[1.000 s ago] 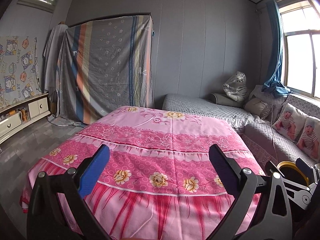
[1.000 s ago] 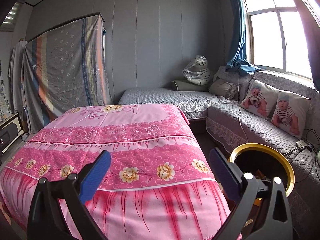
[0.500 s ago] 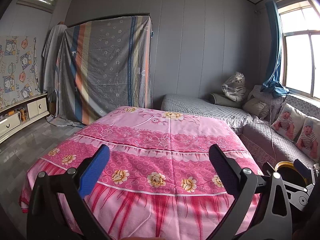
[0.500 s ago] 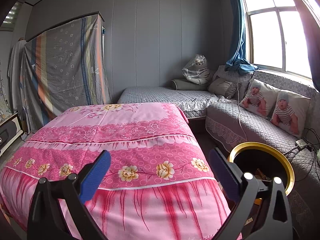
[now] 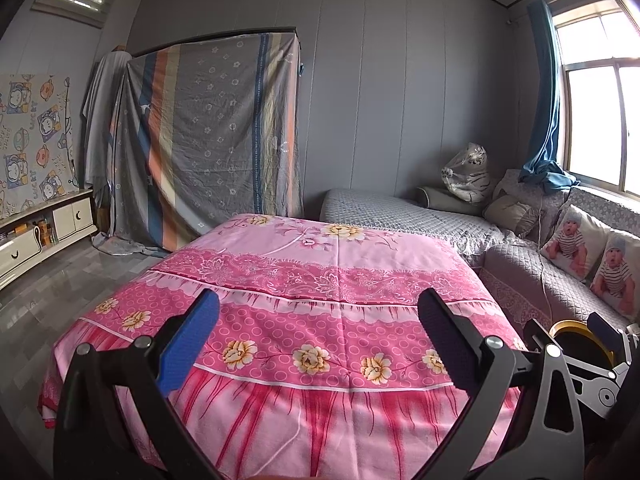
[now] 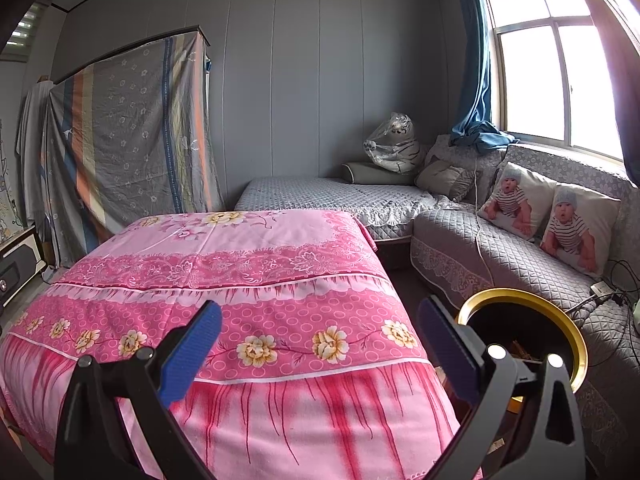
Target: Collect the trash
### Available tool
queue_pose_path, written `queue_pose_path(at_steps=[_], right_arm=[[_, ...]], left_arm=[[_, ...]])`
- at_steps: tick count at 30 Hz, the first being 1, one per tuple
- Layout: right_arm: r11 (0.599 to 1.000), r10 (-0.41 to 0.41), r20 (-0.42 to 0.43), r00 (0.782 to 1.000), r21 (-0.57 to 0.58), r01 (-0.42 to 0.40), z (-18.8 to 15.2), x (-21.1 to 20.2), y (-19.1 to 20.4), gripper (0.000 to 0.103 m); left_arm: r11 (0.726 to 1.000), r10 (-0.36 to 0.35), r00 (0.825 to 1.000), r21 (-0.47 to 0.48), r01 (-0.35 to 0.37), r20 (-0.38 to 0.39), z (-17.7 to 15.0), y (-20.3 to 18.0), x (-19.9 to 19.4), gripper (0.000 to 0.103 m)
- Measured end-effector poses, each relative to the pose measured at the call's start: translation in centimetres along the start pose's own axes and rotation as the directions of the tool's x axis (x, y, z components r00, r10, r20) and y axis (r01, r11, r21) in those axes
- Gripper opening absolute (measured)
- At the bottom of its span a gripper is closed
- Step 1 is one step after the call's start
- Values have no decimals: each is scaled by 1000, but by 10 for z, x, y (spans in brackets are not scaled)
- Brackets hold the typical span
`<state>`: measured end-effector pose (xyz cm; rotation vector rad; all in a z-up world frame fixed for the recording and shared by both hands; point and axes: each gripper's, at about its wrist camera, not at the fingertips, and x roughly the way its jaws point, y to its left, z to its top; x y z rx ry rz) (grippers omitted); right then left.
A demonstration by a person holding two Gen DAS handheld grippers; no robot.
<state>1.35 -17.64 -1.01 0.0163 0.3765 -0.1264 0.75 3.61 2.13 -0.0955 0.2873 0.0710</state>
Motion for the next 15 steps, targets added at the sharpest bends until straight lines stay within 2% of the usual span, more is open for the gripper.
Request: queue_pose_path(at_steps=[15], right_arm=[[1000, 5, -9, 1000, -6, -5, 0, 1, 2, 95]], left_arm=[[1000, -10, 1000, 2, 10, -4, 0, -1, 2, 95]])
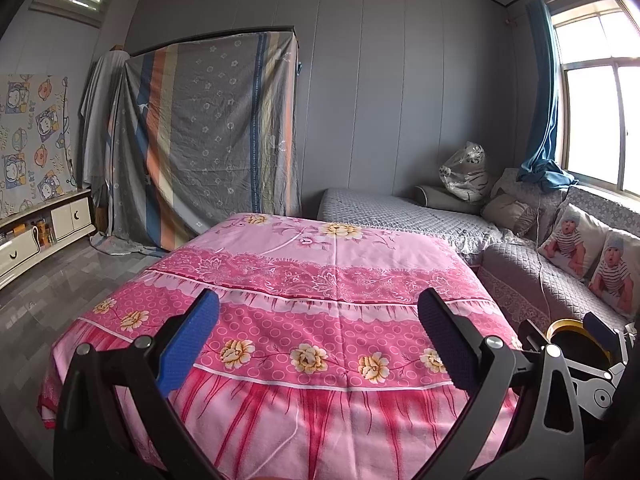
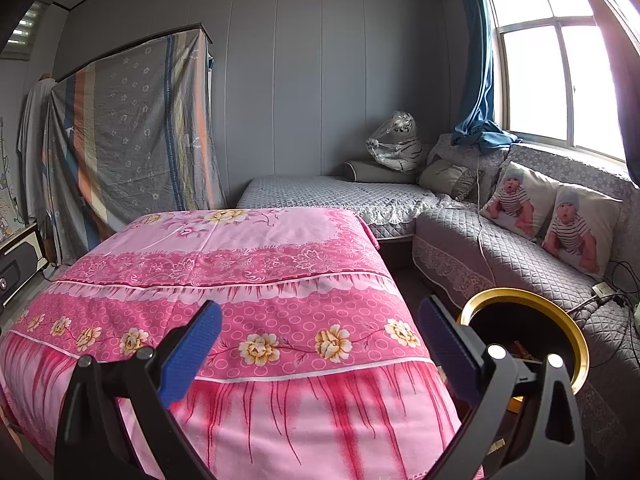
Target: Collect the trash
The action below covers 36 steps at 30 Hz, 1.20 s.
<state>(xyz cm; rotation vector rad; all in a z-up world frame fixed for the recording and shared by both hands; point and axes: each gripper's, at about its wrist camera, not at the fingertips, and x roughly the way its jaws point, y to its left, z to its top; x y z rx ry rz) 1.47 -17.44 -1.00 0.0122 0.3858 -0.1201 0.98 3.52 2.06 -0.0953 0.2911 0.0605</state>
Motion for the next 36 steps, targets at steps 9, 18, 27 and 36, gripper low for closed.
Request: queue_pose_path(at_steps=[9, 18, 27, 36], right_arm=[[1000, -3, -6, 1000, 7, 3, 0, 2, -1, 95], [1000, -4, -9, 1000, 9, 4, 0, 3, -2, 95], [1000, -6, -17, 1000, 14, 6, -2, 6, -2, 95], [1000, -7, -22, 1000, 16, 7, -4, 5, -3, 95]], left_arm=[[1000, -6, 1000, 1, 6, 0, 0, -1, 0, 95], [1000, -10, 1000, 3, 10, 0, 0, -2, 0, 95], [1000, -17, 1000, 5, 17, -4, 1, -3, 2, 95], [1000, -28, 1000, -2, 28, -13, -1, -2, 6, 95]])
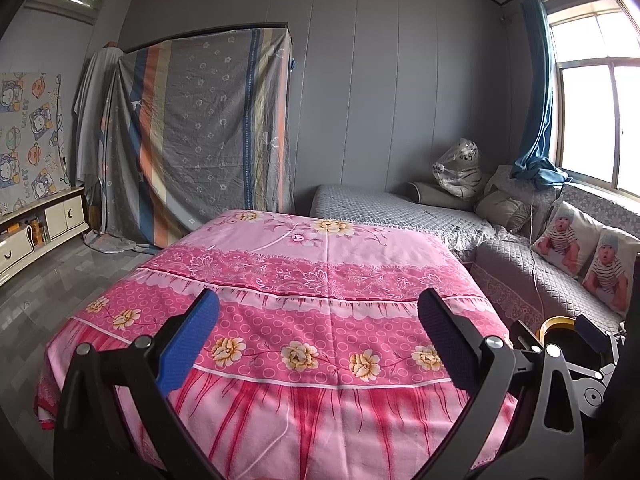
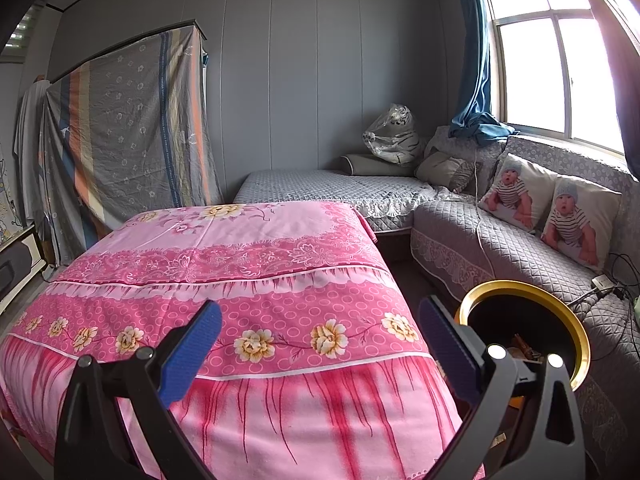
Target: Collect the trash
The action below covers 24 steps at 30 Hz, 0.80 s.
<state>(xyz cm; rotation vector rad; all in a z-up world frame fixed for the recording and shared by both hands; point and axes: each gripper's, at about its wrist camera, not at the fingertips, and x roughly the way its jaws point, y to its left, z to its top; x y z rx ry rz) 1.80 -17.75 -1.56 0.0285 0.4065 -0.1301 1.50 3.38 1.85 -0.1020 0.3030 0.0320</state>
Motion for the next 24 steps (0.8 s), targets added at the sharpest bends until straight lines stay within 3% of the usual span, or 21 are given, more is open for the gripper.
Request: queue_pose_path(at_steps=[24], right_arm=[[1000, -3, -12, 1000, 3, 3, -3, 3, 0, 95]], left_arm=[[1000, -7, 1000, 5, 7, -12, -2, 4, 5, 95]])
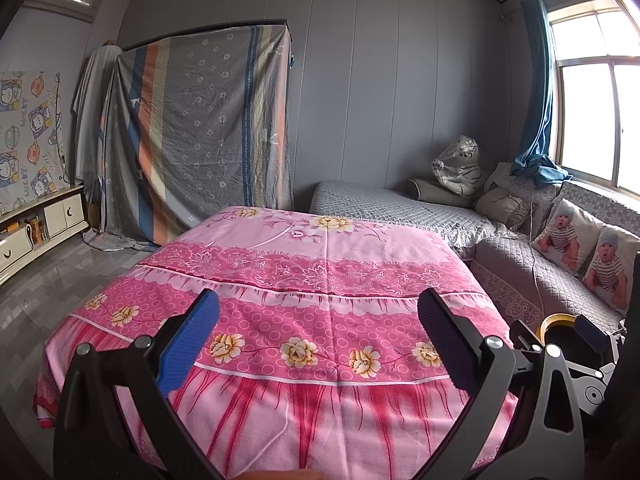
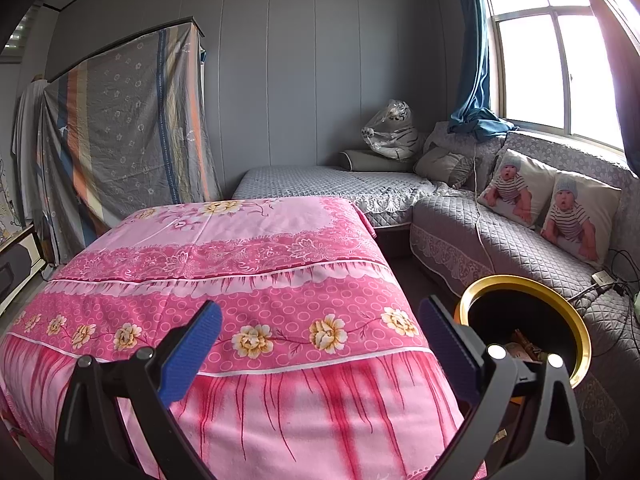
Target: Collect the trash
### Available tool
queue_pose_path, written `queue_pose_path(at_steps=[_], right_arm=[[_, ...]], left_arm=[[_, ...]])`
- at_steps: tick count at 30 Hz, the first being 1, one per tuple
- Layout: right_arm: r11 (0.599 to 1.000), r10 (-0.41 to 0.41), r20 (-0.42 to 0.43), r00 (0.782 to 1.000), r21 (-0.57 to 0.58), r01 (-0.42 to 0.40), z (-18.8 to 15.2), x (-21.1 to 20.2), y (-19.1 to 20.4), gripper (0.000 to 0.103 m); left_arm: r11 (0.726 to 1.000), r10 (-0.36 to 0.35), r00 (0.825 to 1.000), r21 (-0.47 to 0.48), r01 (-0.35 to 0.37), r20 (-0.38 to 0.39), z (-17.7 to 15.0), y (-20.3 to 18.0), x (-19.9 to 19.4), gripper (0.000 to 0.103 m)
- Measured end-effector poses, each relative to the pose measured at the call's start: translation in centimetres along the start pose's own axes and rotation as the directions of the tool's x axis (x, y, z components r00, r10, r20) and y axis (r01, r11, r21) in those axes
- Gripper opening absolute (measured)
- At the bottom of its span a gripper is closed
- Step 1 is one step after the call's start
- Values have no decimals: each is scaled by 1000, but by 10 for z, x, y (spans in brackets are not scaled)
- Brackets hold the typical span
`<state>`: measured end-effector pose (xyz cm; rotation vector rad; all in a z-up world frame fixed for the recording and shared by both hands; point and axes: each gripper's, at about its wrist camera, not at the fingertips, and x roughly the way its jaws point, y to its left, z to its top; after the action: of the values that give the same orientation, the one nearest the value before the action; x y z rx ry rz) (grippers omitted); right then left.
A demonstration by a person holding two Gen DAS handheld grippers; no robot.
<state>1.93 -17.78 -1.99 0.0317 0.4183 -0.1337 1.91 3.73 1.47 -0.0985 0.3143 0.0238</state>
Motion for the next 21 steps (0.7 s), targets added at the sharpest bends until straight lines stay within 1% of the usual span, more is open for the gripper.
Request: queue_pose_path(at_steps=[21], right_arm=[[1000, 0, -11, 1000, 3, 0, -3, 1, -2, 95]], left_arm=[[1000, -3, 1000, 2, 3, -14, -1, 1, 3, 95]])
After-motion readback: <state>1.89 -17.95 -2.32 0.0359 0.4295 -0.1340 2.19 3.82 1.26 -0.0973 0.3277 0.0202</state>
